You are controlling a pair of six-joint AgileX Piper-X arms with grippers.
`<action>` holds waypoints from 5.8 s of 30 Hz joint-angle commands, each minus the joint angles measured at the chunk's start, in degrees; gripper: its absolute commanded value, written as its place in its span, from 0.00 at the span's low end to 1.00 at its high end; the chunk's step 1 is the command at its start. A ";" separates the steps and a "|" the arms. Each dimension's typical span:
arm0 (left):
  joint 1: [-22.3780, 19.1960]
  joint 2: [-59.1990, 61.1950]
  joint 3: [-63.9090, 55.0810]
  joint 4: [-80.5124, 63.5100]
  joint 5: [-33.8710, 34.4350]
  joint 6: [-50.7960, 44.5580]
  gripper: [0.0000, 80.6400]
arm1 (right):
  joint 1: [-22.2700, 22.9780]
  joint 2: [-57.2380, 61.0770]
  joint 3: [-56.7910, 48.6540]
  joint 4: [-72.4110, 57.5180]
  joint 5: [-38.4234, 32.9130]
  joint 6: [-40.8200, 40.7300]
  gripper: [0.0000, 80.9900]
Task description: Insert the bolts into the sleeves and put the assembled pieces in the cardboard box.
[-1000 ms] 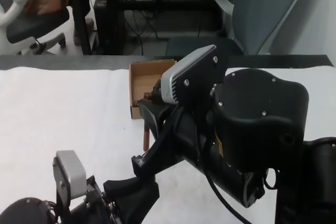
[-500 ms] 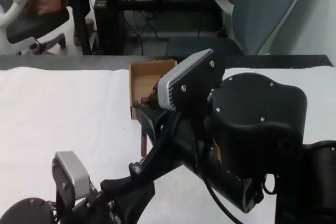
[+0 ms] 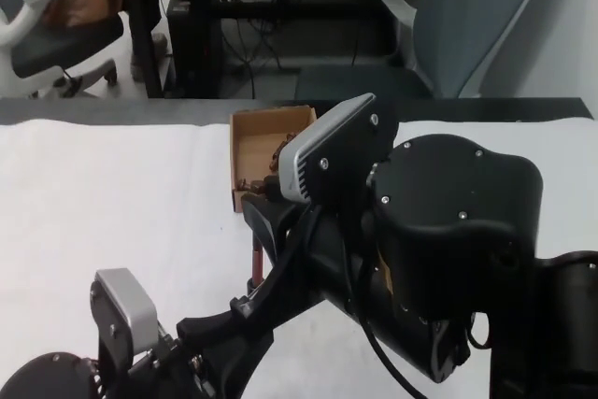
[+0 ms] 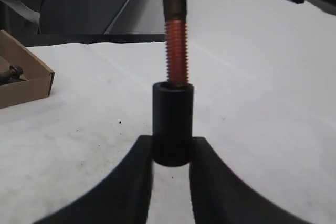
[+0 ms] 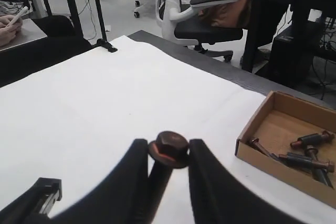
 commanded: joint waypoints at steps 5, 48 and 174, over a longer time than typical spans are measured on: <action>0.18 0.01 -0.45 -2.38 -0.49 0.34 0.02 | 0.03 0.01 -0.13 1.45 -1.21 -0.25 0.01; 18.11 19.23 -47.00 38.81 10.96 12.48 0.02 | 1.14 -25.50 -9.99 58.25 7.21 16.32 0.86; 28.78 -51.19 -22.17 77.23 3.42 19.10 0.02 | -61.17 -44.57 28.30 33.20 -31.30 -9.30 0.01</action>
